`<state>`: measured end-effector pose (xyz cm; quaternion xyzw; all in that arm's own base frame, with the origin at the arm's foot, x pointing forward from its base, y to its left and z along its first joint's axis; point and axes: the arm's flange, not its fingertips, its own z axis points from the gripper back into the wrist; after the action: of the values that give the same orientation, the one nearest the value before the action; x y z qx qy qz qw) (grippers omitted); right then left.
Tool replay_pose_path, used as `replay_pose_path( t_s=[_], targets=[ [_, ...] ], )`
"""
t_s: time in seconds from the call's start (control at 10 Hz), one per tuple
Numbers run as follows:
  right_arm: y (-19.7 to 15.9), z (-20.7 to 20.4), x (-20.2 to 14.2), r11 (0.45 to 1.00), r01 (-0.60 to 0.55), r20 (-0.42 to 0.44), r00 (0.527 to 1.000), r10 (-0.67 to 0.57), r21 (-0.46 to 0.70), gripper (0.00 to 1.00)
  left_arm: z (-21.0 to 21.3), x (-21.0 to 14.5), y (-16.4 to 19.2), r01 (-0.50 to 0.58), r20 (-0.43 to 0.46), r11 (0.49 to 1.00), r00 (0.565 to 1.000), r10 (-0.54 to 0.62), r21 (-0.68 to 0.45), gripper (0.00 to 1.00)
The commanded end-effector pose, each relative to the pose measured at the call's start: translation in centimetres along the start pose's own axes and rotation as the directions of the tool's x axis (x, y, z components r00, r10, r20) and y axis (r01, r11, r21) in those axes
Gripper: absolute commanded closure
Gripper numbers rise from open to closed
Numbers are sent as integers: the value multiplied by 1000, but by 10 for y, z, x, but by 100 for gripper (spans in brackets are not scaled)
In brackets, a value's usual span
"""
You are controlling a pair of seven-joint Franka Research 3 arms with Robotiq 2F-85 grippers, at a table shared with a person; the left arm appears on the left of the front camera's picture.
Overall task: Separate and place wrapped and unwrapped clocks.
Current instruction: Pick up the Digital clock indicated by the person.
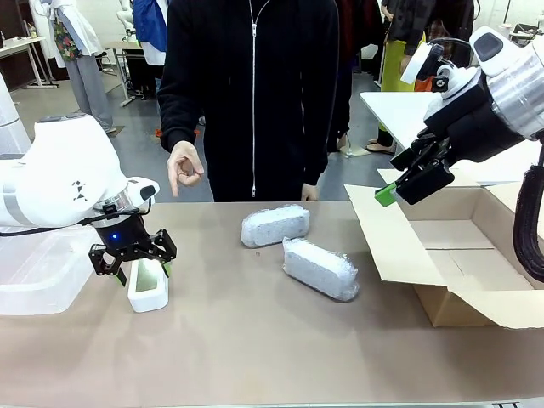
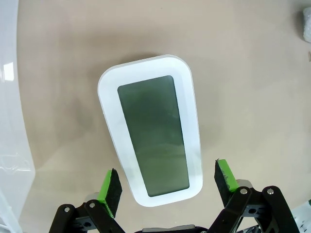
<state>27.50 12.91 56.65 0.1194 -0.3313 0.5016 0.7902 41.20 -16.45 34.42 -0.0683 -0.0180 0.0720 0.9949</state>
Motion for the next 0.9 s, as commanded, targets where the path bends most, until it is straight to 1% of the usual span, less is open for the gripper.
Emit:
replay_pose_path(
  t_s=[0.0,0.3,0.4,0.6,0.7,0.8],
  targets=[
    [0,-1,-1,1000,1,3,1000,-1,14,0,-12,3,-7,-8,34,999,999,7,37,0],
    [0,-1,-1,1000,1,3,1000,-1,14,0,-26,5,-8,23,31,999,999,-24,43,0],
    [0,-1,-1,1000,1,3,1000,-1,14,0,-28,5,-8,26,56,999,998,-29,46,0],
    [0,-1,-1,1000,1,3,1000,-1,14,0,-27,7,-8,-4,95,999,995,0,50,0],
    [0,-1,-1,1000,1,3,1000,-1,14,0,-26,7,-7,-28,113,997,993,19,78,19],
    [0,-1,-1,1000,1,3,1000,-1,14,0,-25,7,-7,-43,115,995,993,33,90,19]
  ],
)
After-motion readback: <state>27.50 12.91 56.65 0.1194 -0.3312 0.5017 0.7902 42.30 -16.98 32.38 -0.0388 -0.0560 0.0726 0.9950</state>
